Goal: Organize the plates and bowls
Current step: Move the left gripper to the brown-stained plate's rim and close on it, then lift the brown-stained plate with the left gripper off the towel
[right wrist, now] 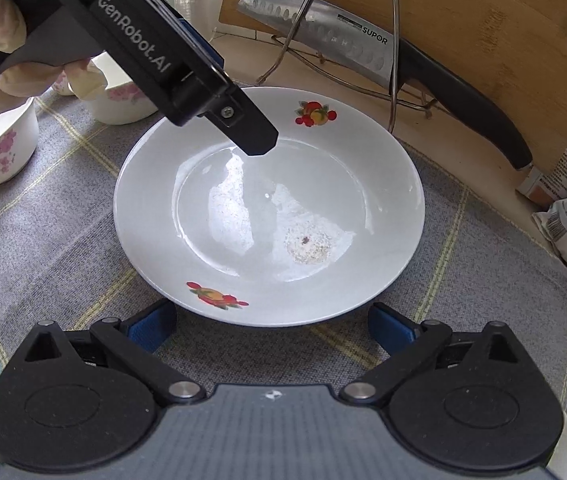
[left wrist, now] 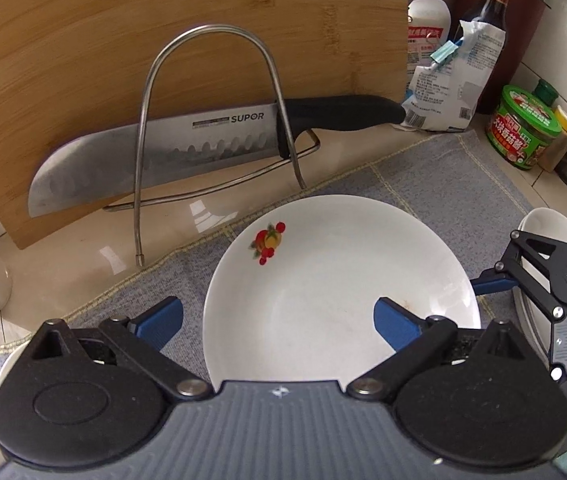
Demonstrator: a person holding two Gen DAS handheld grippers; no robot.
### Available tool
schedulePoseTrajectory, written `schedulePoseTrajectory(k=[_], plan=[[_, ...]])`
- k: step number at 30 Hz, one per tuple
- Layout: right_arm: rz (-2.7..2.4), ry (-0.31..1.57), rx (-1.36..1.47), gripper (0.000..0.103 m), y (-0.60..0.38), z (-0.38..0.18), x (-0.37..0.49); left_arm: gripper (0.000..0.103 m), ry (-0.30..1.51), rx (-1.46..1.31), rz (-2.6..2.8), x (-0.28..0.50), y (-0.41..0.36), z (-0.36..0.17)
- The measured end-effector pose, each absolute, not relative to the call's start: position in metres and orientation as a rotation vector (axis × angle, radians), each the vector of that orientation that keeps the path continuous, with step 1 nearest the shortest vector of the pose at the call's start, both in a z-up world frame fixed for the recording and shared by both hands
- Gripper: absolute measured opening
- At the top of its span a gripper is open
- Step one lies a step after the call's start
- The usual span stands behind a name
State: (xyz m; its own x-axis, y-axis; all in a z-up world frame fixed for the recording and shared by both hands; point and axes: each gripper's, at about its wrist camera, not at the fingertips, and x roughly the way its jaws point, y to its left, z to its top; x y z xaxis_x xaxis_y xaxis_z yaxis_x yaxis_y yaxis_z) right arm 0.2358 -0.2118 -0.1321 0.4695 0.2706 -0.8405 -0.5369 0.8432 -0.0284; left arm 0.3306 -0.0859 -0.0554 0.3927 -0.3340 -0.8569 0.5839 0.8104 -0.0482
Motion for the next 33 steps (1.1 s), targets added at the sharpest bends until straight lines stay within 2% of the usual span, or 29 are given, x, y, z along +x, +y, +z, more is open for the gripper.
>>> schedulePoseTrajectory(k=[4,8,11,22,29,33], plan=[[0.489,0.956,-0.295,0.103,-0.21,-0.133,0.238,0.099,1.05,0.29,-0.617,0.343,-0.091,-0.062],[0.486,0.959,-0.295,0.103,-0.211,-0.132,0.236,0.084,1.092,0.308,-0.633,0.351,-0.094,-0.069],[0.491,0.96,-0.297,0.103,-0.211,-0.132,0.237,0.081,1.108,0.308,-0.641,0.357,-0.095,-0.072],[0.503,0.948,-0.301,0.103,-0.212,-0.131,0.24,0.08,1.154,0.341,-0.684,0.368,-0.1,-0.08],[0.523,0.939,-0.311,0.103,-0.213,-0.131,0.243,0.074,1.167,0.366,-0.727,0.369,-0.104,-0.079],[0.531,0.931,-0.313,0.103,-0.213,-0.132,0.243,0.074,1.173,0.382,-0.742,0.37,-0.105,-0.079]])
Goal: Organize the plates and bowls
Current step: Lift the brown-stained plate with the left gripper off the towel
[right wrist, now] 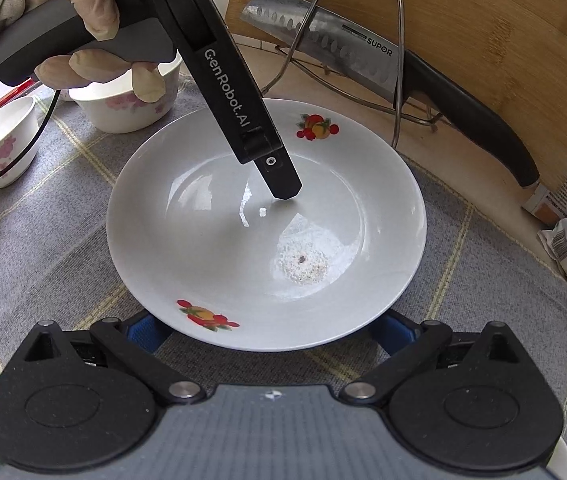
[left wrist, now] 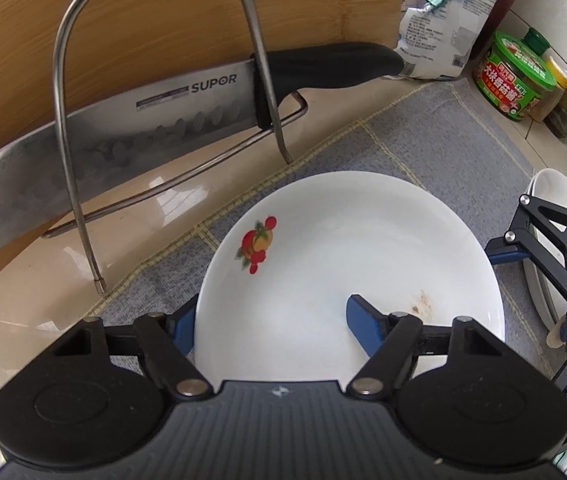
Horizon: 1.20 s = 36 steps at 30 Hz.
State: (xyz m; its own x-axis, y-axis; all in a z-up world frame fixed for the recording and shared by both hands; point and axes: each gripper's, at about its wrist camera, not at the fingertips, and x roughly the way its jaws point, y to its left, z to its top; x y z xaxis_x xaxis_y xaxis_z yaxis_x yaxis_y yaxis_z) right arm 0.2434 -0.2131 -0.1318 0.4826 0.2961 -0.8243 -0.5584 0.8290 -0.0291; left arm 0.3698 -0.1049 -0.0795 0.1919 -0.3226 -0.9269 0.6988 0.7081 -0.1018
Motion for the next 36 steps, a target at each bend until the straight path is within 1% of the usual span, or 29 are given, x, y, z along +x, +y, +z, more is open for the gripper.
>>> schedulePoseTrajectory(k=[36], plan=[[0.522,0.904,-0.315,0.103,-0.2126,-0.1271,0.2406,0.074,1.152,0.425,-0.77,0.3672,-0.1062,-0.0815]])
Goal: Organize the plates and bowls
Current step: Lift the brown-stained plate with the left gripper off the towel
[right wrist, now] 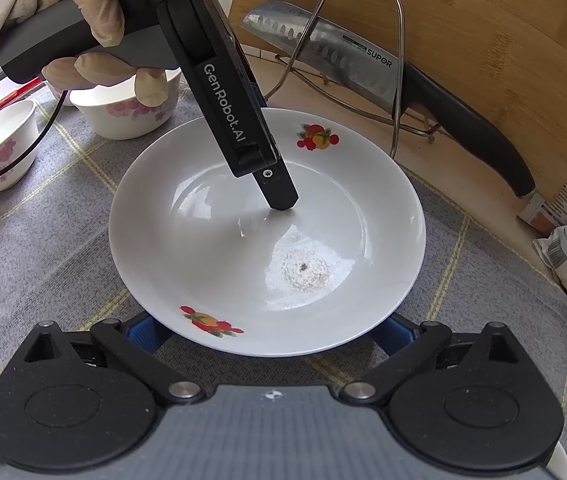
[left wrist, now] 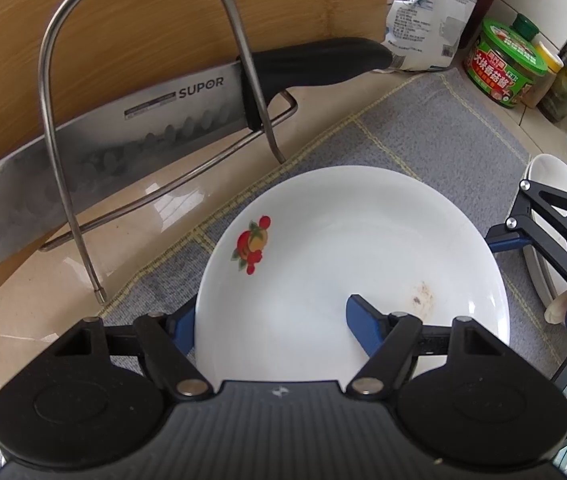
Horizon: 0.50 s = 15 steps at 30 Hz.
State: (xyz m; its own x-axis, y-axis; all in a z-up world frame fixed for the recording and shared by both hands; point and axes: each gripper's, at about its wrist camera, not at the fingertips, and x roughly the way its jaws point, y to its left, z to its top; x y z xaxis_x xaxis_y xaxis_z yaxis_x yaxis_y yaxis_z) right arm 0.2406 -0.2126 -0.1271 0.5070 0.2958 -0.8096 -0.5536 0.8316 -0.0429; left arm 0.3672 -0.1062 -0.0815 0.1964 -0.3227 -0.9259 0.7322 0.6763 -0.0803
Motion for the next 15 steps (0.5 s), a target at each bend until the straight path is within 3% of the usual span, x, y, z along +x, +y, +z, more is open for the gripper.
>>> schedulePoseTrajectory(k=[15], plan=[[0.516,0.895,-0.334,0.103,-0.2111,-0.1217,0.2388,0.074,1.14,0.415,-0.764,0.3645,-0.1024,-0.0766]])
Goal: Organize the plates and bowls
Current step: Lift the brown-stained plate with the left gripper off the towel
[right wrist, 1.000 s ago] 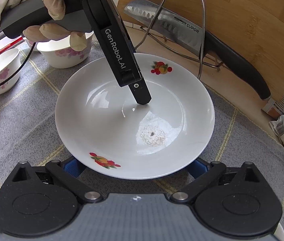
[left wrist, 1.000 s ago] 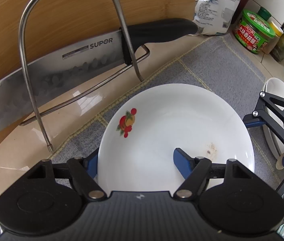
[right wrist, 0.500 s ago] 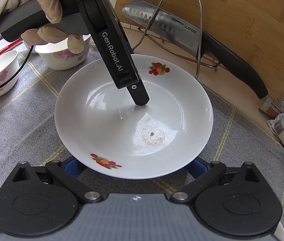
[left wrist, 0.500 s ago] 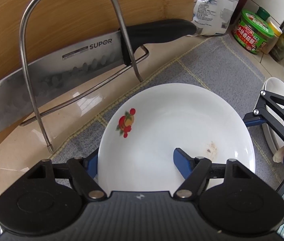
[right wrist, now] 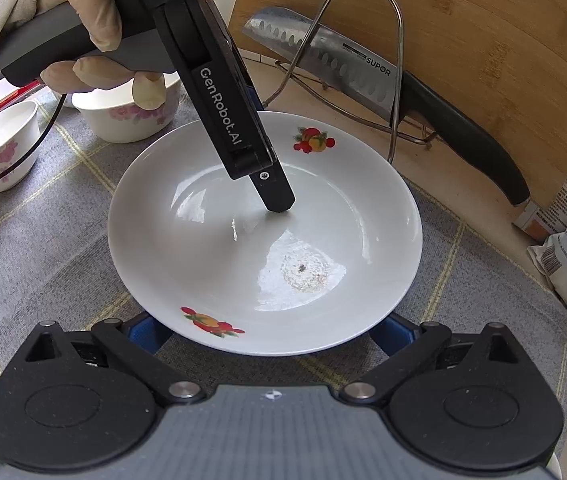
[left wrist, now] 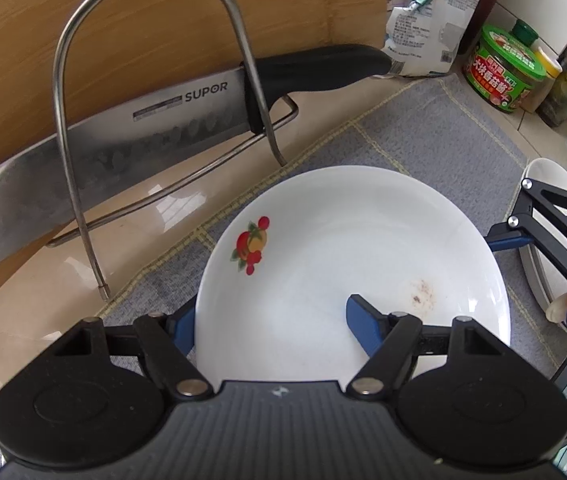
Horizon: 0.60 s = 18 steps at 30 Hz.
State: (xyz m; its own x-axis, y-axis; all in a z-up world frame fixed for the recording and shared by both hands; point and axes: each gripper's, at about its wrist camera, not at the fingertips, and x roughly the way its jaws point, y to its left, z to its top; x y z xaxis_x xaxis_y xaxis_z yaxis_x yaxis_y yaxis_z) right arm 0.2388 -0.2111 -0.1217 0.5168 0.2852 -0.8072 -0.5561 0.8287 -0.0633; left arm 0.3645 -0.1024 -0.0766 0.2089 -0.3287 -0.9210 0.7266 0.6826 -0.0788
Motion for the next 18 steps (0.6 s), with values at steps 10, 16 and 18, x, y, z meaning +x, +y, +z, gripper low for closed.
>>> schedulePoseTrajectory(k=[10,16,18], plan=[[0.516,0.89,-0.342,0.103,-0.211,-0.116,0.234,0.074,1.129,0.406,-0.757,0.358,-0.101,-0.067],[0.51,0.885,-0.327,0.103,-0.213,-0.107,0.228,0.073,1.124,0.384,-0.756,0.351,-0.101,-0.058],[0.505,0.883,-0.319,0.103,-0.215,-0.104,0.225,0.073,1.126,0.375,-0.761,0.348,-0.101,-0.054]])
